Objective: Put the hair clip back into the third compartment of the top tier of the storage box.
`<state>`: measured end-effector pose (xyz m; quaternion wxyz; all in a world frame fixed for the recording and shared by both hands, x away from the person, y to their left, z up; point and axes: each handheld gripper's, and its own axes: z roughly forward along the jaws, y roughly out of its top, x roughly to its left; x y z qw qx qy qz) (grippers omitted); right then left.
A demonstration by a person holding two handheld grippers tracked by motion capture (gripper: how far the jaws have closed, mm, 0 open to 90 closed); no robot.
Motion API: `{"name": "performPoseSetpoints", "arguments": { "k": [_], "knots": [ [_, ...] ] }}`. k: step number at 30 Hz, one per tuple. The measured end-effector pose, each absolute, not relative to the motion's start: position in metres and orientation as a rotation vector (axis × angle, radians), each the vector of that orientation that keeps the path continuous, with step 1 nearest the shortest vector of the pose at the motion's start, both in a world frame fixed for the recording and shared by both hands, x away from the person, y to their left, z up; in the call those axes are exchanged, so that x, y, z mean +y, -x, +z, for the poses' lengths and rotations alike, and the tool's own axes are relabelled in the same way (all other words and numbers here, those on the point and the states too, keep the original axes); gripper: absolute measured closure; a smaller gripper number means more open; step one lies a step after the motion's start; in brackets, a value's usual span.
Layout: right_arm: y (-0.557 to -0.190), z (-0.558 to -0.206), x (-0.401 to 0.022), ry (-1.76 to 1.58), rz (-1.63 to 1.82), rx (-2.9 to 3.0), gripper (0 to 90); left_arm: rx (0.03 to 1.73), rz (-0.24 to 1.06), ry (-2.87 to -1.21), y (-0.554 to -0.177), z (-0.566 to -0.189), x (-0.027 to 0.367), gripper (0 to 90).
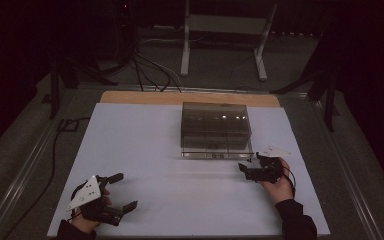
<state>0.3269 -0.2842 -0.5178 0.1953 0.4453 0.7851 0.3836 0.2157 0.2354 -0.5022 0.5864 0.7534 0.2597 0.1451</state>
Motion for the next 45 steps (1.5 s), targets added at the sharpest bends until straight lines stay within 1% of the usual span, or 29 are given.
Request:
{"name": "performPoseSetpoints", "arguments": {
  "k": [5, 7, 9, 11, 13, 18, 20, 23, 26, 27, 28, 29, 30, 31, 33, 45],
  "knots": [
    [-0.333, -0.522, -0.286, -1.31, 1.048, 2.211, 25.8, 0.608, 0.336, -1.751, -0.216, -0.502, 0.236, 0.6],
    [-0.334, -0.522, -0.287, -1.305, 1.035, 2.212, 31.5, 0.605, 0.335, -1.75, -0.216, -0.502, 0.235, 0.6],
    [-0.335, -0.522, -0.288, -1.295, 1.002, 2.225, 40.2, 0.608, 0.335, -1.752, -0.216, -0.502, 0.235, 0.6],
    [-0.336, -0.522, -0.287, -1.293, 0.99, 2.233, 42.0, 0.608, 0.336, -1.751, -0.216, -0.502, 0.235, 0.6],
    [-0.337, -0.524, -0.287, -1.276, 0.972, 2.244, 46.5, 0.605, 0.337, -1.751, -0.216, -0.502, 0.236, 0.6],
    [-0.339, -0.523, -0.286, -1.263, 0.959, 2.232, 52.0, 0.607, 0.338, -1.753, -0.216, -0.502, 0.236, 0.6],
    [-0.34, -0.523, -0.285, -1.257, 0.953, 2.235, 55.6, 0.609, 0.337, -1.752, -0.216, -0.502, 0.236, 0.6],
    [-0.341, -0.524, -0.285, -1.259, 0.952, 2.239, 58.1, 0.61, 0.339, -1.756, -0.216, -0.502, 0.236, 0.6],
    [-0.344, -0.525, -0.284, -1.265, 0.942, 2.251, 63.5, 0.611, 0.337, -1.755, -0.216, -0.502, 0.236, 0.6],
    [-0.344, -0.525, -0.284, -1.265, 0.942, 2.251, 63.5, 0.612, 0.336, -1.755, -0.216, -0.503, 0.236, 0.6],
    [-0.344, -0.525, -0.284, -1.272, 0.944, 2.253, 67.0, 0.612, 0.337, -1.758, -0.216, -0.503, 0.236, 0.6],
    [-0.344, -0.525, -0.284, -1.272, 0.944, 2.253, 67.0, 0.612, 0.337, -1.758, -0.216, -0.503, 0.236, 0.6],
    [-0.345, -0.524, -0.284, -1.274, 0.945, 2.254, 69.5, 0.612, 0.337, -1.758, -0.216, -0.503, 0.236, 0.6],
    [-0.346, -0.524, -0.285, -1.285, 0.943, 2.254, 73.8, 0.611, 0.336, -1.758, -0.216, -0.503, 0.235, 0.6],
    [-0.347, -0.524, -0.287, -1.305, 0.953, 2.249, 75.5, 0.612, 0.338, -1.76, -0.216, -0.503, 0.235, 0.6],
    [-0.345, -0.521, -0.288, -1.324, 0.972, 2.241, 76.6, 0.611, 0.338, -1.764, -0.216, -0.503, 0.235, 0.6]
  ]
}}
